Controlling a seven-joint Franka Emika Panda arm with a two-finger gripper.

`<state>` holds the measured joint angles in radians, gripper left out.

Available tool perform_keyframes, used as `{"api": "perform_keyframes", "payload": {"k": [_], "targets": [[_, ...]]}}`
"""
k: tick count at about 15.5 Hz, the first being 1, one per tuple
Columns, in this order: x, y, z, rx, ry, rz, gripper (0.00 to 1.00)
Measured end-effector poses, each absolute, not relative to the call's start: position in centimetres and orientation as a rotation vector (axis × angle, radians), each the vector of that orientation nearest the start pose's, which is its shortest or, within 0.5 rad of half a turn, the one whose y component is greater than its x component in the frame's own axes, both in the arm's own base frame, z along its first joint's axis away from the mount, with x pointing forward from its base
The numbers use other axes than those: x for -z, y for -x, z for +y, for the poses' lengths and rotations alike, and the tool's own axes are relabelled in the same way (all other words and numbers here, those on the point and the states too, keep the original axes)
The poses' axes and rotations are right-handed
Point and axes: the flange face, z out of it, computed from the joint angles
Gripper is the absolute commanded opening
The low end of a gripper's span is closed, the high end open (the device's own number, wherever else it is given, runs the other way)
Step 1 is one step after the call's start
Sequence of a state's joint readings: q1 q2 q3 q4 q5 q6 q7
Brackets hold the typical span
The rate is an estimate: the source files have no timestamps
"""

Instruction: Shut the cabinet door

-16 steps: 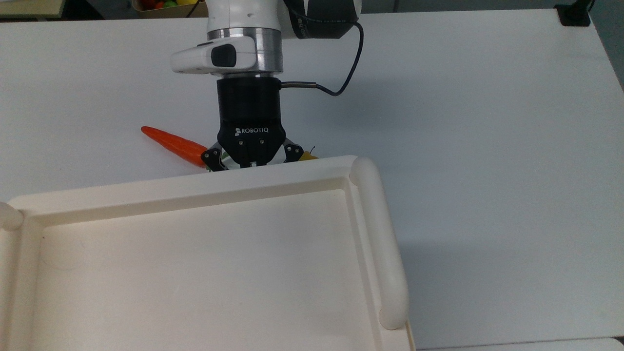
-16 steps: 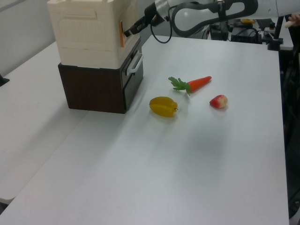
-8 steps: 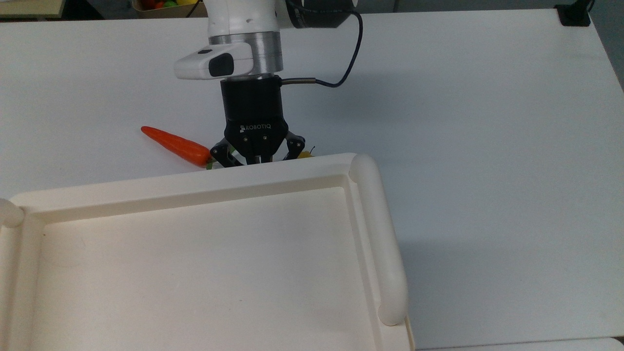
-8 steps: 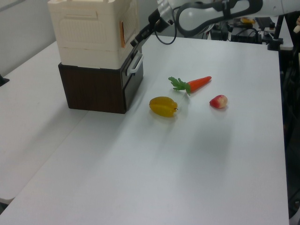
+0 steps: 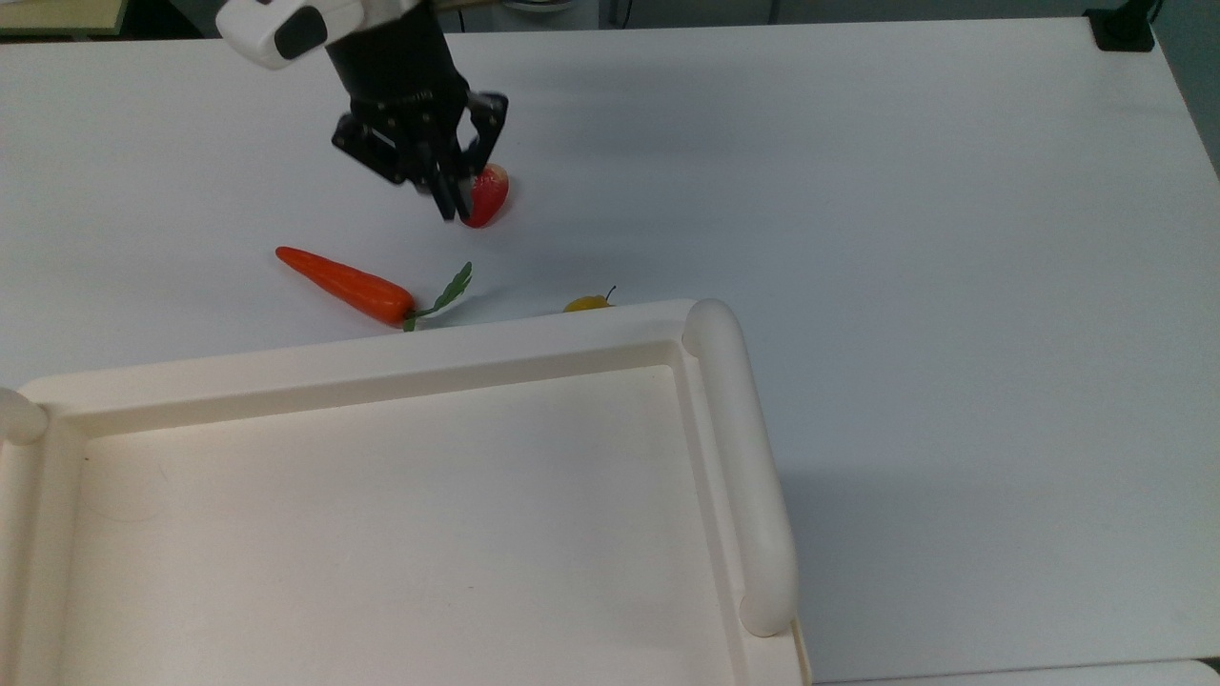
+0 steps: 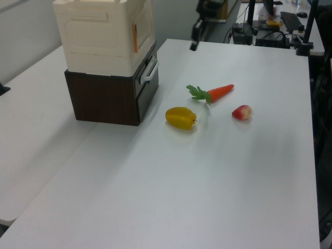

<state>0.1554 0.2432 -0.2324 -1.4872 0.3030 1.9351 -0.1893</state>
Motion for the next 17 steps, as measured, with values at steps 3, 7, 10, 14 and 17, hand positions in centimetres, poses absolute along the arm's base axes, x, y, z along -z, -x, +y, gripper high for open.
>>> {"api": "perform_keyframes", "payload": {"k": [3,7,10,14,17], "targets": [[-56.1,-62.9,-2.1,0.133,2.919,-0.077,0.5],[-56.3,-60.7,-4.1,0.019,2.931,-0.045,1.0],[-58.2,-58.1,-6.4,-0.062,2.946,-0.015,1.0],[-60.6,-55.0,-7.4,-0.174,3.074,-0.048,1.0],[-60.4,-55.0,-6.3,-0.208,3.166,-0.102,1.0]]}}
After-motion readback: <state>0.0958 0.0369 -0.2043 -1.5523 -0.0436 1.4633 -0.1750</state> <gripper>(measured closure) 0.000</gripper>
